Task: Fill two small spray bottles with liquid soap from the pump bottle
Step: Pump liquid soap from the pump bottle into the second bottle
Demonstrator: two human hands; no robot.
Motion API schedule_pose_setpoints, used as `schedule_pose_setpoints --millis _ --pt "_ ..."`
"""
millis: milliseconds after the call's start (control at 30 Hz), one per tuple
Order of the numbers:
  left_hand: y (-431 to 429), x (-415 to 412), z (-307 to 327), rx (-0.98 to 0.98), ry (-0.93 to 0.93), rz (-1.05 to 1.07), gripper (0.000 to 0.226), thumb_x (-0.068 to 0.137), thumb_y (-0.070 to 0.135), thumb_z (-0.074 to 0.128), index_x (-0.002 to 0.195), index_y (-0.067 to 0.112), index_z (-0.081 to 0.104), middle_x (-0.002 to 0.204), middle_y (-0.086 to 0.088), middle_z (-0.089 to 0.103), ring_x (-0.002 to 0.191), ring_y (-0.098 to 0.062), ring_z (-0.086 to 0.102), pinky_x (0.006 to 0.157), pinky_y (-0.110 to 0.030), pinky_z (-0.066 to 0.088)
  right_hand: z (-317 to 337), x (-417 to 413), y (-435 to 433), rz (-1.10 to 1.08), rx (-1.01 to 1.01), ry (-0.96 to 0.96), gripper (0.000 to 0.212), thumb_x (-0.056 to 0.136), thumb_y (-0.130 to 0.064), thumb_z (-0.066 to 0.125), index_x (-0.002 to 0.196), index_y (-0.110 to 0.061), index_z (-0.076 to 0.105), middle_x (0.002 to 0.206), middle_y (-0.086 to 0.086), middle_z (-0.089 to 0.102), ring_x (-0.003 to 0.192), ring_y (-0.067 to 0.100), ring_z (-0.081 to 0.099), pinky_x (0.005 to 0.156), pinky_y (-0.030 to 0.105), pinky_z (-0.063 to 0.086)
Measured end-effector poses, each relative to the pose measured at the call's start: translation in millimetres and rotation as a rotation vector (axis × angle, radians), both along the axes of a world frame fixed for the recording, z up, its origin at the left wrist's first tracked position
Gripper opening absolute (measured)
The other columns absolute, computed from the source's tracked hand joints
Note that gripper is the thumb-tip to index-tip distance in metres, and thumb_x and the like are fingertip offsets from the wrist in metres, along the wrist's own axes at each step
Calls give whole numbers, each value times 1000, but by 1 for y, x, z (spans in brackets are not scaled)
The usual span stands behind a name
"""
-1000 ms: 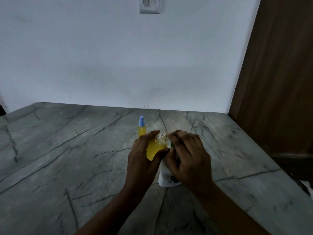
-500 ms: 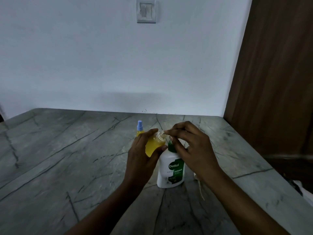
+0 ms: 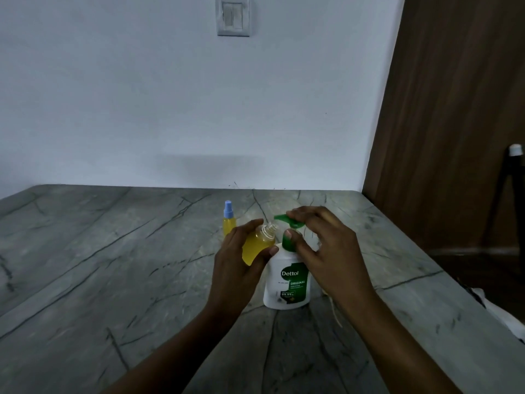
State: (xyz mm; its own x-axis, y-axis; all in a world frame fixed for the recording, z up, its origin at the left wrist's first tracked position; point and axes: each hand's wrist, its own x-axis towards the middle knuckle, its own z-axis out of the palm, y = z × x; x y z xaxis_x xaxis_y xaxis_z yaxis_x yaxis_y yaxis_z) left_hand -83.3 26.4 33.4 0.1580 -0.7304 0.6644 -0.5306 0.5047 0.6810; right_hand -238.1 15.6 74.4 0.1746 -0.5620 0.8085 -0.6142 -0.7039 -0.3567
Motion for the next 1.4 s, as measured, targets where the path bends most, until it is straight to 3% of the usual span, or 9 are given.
schedule_pose_setpoints --millis 67,200,300,567,700,833,1033,1267,1400 --pt "-1 -1 0 -3 6 11 42 76 39 66 115 36 50 107 19 57 98 5 55 76 -6 39 -4 2 -1 -91 -110 110 34 90 -32 49 110 -11 68 110 2 65 101 15 60 81 23 51" --pt "-2 -1 5 -12 31 38 44 77 30 70 111 43 46 102 25 54 93 12 53 73 -2 39 -2 7 -4 -197 -274 232 36 91 -30 46 107 -7 69 107 7 66 100 17 59 78 22 49" --pt "-4 -2 7 -11 46 19 44 77 30 70 112 43 47 104 23 55 97 9 53 77 -9 41 -7 10 -8 -225 -376 285 34 90 -25 47 102 -4 71 103 10 68 96 20 63 81 23 48" --pt "-7 -3 7 -34 -4 15 45 75 36 67 116 37 49 105 27 50 100 11 50 80 -8 40 -12 8 -12 -227 -435 319 31 88 -21 50 102 -3 71 103 12 69 93 22 65 75 26 53" --pt "-8 -2 7 -49 -11 9 45 76 35 67 116 39 47 106 23 51 98 12 51 77 -4 40 -11 11 -12 -280 -514 373 37 94 -25 43 100 -3 72 100 13 70 90 22 67 82 23 48" --pt "-9 1 4 -75 -29 8 48 77 20 71 118 33 49 109 11 56 99 9 52 78 -4 40 -12 16 -10 -286 -549 358 57 102 -28 22 100 0 71 100 16 70 91 25 69 81 28 53" --pt "-9 -1 3 -91 -38 13 45 75 48 60 117 37 46 107 22 52 99 10 52 78 -4 41 -24 15 -16 -274 -583 297 50 103 -26 28 104 3 70 104 18 69 101 26 64 88 30 51" --pt "-12 -1 -1 -102 -55 34 49 77 28 71 117 37 45 105 30 48 100 18 46 81 -2 37 -32 15 -21 -227 -619 248 46 102 -22 32 101 5 70 103 20 69 107 24 52 86 34 54" --pt "-12 -1 -5 -112 -78 41 48 75 37 68 117 36 46 103 30 48 99 19 45 80 -2 37 -40 15 -24 -210 -626 216 43 102 -21 36 100 6 70 102 21 69 106 25 54 87 37 53"
